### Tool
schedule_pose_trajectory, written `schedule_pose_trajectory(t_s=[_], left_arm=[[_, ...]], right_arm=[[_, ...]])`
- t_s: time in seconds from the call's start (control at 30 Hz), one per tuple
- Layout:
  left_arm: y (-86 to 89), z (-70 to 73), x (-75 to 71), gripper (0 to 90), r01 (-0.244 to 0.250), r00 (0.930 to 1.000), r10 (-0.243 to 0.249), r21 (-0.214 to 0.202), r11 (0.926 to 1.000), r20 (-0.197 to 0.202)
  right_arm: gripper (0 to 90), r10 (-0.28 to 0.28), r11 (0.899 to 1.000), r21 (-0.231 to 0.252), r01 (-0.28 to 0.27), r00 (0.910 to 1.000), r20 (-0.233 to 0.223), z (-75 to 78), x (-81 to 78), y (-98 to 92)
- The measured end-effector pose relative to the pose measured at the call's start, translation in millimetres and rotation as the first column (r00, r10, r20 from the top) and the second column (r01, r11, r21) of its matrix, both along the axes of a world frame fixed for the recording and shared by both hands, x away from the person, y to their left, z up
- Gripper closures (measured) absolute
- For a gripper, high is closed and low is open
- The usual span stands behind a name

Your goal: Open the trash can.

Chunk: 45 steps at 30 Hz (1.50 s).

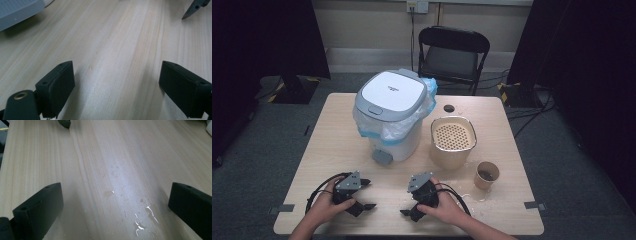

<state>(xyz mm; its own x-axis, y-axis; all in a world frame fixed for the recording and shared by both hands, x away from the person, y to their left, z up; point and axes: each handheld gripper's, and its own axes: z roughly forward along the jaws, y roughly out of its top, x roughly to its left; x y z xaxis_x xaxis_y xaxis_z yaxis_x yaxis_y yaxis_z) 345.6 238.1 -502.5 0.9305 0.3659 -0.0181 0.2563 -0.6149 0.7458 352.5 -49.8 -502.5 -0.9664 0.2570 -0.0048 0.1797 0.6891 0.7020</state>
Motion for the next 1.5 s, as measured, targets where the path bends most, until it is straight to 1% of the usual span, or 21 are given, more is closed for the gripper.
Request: schedule_pose_trajectory(t_s=[0.1, 0.13, 0.3, 0.33, 0.43, 0.47, 0.5, 0.53, 0.6, 0.63, 0.73, 0.83, 0.93, 0.97, 1.03, 1.1, 1.2, 1.33, 1.37, 1.43, 1.5], left_arm=[[-0.8, 0.0, -0.4, 11.9, -0.006, 1.0, 0.006, 0.001, 1.0, 0.0], [-1.4, 0.4, -0.9, 11.6, -0.012, 0.9999, 0.012, 0.009, 0.9999, 0.0], [-1.4, 0.5, -1.9, 9.7, -0.021, 0.9997, 0.021, 0.009, 0.9997, -0.01], [-0.5, 0.5, -2.1, 9.7, -0.025, 0.9994, 0.025, -0.003, 0.9997, -0.022], [2.9, 2.3, -1.9, 12.0, -0.051, 0.9977, 0.05, -0.016, 0.9986, -0.046], [4.4, 4.6, -1.9, 15.2, -0.068, 0.9958, 0.068, -0.005, 0.9977, -0.061], [4.7, 5.5, -1.7, 15.7, -0.071, 0.9949, 0.071, 0.001, 0.9975, -0.071], [4.6, 8.0, -1.9, 15.9, -0.087, 0.9927, 0.088, 0.016, 0.9961, -0.083], [4.1, 10.6, -2.0, 15.8, -0.099, 0.9897, 0.101, 0.022, 0.9948, -0.101], [4.1, 10.6, -2.0, 15.8, -0.099, 0.9897, 0.101, 0.022, 0.9948, -0.101], [2.8, 16.0, -3.4, 15.8, -0.104, 0.9877, 0.104, 0.006, 0.9945, -0.117], [2.4, 26.0, -4.2, 15.8, -0.133, 0.9817, 0.13, -0.009, 0.9911, -0.139], [3.3, 36.6, -5.1, 15.9, -0.155, 0.9786, 0.148, -0.041, 0.987, -0.143], [3.5, 41.3, -5.3, 16.4, -0.169, 0.9766, 0.16, -0.05, 0.9844, -0.144], [3.5, 44.1, -5.1, 16.4, -0.177, 0.9749, 0.169, -0.047, 0.983, -0.145], [2.5, 50.2, -4.6, 16.9, -0.184, 0.9721, 0.174, -0.05, 0.9817, -0.158], [0.3, 56.2, -3.8, 17.7, -0.173, 0.9724, 0.163, -0.047, 0.9837, -0.166], [-1.8, 61.9, -0.4, 20.8, -0.174, 0.9698, 0.161, -0.054, 0.9833, -0.183], [-2.0, 63.8, 1.1, 21.7, -0.177, 0.9687, 0.166, -0.047, 0.983, -0.184], [-2.2, 66.9, 3.9, 23.5, -0.189, 0.9657, 0.176, -0.05, 0.9807, -0.191], [-2.4, 71.0, 6.7, 26.0, -0.189, 0.9659, 0.177, -0.048, 0.9807, -0.189]], right_arm=[[0.0, 0.0, 1.0, 0.0, 0.0, 1.0, 0.0, 0.0, 0.0, 0.0], [0.0, 0.0, 1.0, 0.0, 0.0, 1.0, 0.0, 0.0, 0.0, 0.0], [0.0, 0.0, 1.0, 0.0, 0.0, 1.0, 0.0, 0.0, 0.0, 0.0], [0.0, 0.0, 1.0, 0.0, 0.0, 1.0, 0.0, 0.0, 0.1, 0.0], [0.0, 0.0, 1.0, 0.0, 0.0, 1.0, 0.0, 0.0, 0.0, 0.0], [0.0, 0.0, 1.0, 0.0, 0.0, 1.0, 0.0, 0.0, 0.1, 0.0], [0.0, -0.001, 1.0, 0.0, 0.001, 1.0, 0.0, 0.1, 0.0, 0.0], [0.0, 0.001, 1.0, 0.0, -0.001, 1.0, 0.0, 0.0, 0.1, 0.0], [0.0, 0.0, 1.0, 0.0, 0.0, 1.0, 0.0, 0.0, 0.1, 0.0], [0.0, 0.0, 1.0, 0.0, 0.0, 1.0, 0.0, 0.0, 0.1, 0.0], [0.0, 0.0, 1.0, 0.0, 0.0, 1.0, 0.0, 0.0, 0.1, 0.0], [0.0, 0.0, 1.0, 0.0, 0.0, 1.0, 0.0, 0.0, 0.1, 0.0], [0.0, 0.0, 1.0, 0.0, 0.0, 1.0, 0.0, 0.0, 0.1, 0.0], [0.0, 0.0, 1.0, 0.0, 0.0, 1.0, 0.0, 0.0, 0.1, 0.0], [0.0, 0.0, 1.0, 0.0, 0.0, 1.0, 0.0, 0.0, 0.1, 0.0], [0.0, 0.0, 1.0, 0.0, 0.0, 1.0, 0.0, 0.0, 0.1, 0.0], [0.0, 0.0, 1.0, 0.0, 0.0, 1.0, 0.001, 0.0, 0.0, 0.0], [0.0, 0.0, 1.0, 0.0, 0.0, 1.0, 0.001, 0.0, 0.0, 0.1], [0.0, -0.001, 1.0, 0.0, 0.001, 1.0, 0.0, 0.0, 0.0, 0.1], [0.0, 0.0, 1.0, -0.001, 0.0, 1.0, 0.001, 0.0, 0.0, 0.0], [0.0, -0.001, 1.0, -0.001, 0.001, 1.0, 0.0, 0.0, -0.1, 0.1]])
